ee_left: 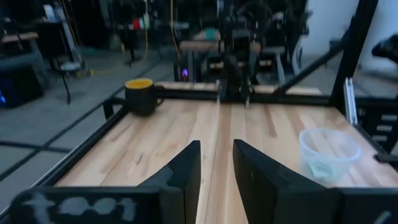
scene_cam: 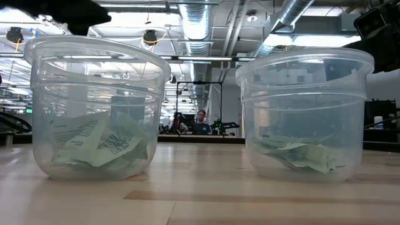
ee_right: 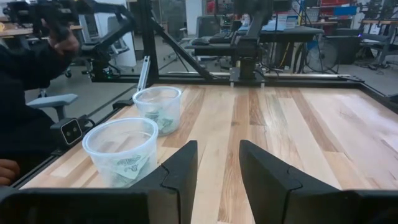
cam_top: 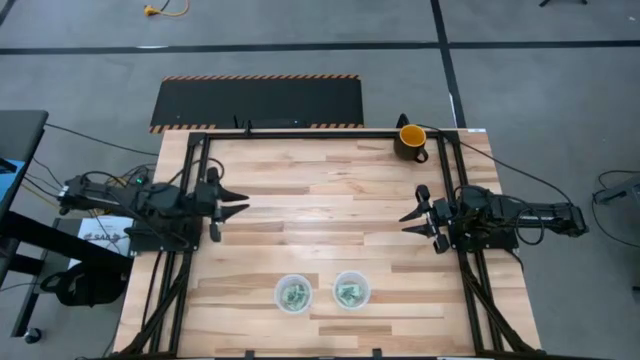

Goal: Pick and place Stevia / Truvia into bins
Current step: Return to Home Position

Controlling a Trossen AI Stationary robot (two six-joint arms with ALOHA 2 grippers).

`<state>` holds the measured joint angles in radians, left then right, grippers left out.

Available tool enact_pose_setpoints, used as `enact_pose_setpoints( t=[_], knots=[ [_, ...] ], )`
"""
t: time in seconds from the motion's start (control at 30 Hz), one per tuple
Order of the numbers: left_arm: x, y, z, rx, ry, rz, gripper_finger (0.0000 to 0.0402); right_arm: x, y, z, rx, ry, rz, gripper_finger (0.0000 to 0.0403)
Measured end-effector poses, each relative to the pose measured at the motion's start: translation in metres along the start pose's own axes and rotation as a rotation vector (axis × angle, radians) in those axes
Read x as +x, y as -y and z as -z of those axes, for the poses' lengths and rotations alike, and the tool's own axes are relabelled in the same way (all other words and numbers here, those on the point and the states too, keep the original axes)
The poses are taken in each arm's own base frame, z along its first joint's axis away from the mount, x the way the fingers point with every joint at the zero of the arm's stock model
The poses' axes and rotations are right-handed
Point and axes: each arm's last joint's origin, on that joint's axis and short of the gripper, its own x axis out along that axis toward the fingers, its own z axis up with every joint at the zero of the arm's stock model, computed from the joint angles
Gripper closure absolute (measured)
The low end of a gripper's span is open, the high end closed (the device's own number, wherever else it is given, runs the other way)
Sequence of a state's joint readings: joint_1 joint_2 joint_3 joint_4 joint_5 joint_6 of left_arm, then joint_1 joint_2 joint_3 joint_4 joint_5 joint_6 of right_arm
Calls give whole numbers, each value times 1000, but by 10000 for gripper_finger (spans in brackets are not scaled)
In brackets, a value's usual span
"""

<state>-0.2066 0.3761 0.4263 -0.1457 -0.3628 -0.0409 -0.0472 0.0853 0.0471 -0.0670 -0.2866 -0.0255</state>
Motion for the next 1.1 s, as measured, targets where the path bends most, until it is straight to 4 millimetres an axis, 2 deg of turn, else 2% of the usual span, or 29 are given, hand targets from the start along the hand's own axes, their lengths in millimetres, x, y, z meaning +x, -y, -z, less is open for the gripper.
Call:
enact_pose_setpoints(
  t=[0.33, 0.47, 0.67, 1.1],
  knots=[
    [-20, -10, 45, -11, 105, -23, 317, 0, 0, 0, 0, 0, 0, 290],
    [-18, -11, 67, -16, 105, -47, 317, 0, 0, 0, 0, 0, 0, 290],
    [-11, -9, 87, 3, 54, -39, 317, 0, 0, 0, 0, 0, 1, 290],
    [-10, -6, 89, 37, 50, 56, 317, 0, 0, 0, 0, -1, 0, 290]
  ],
)
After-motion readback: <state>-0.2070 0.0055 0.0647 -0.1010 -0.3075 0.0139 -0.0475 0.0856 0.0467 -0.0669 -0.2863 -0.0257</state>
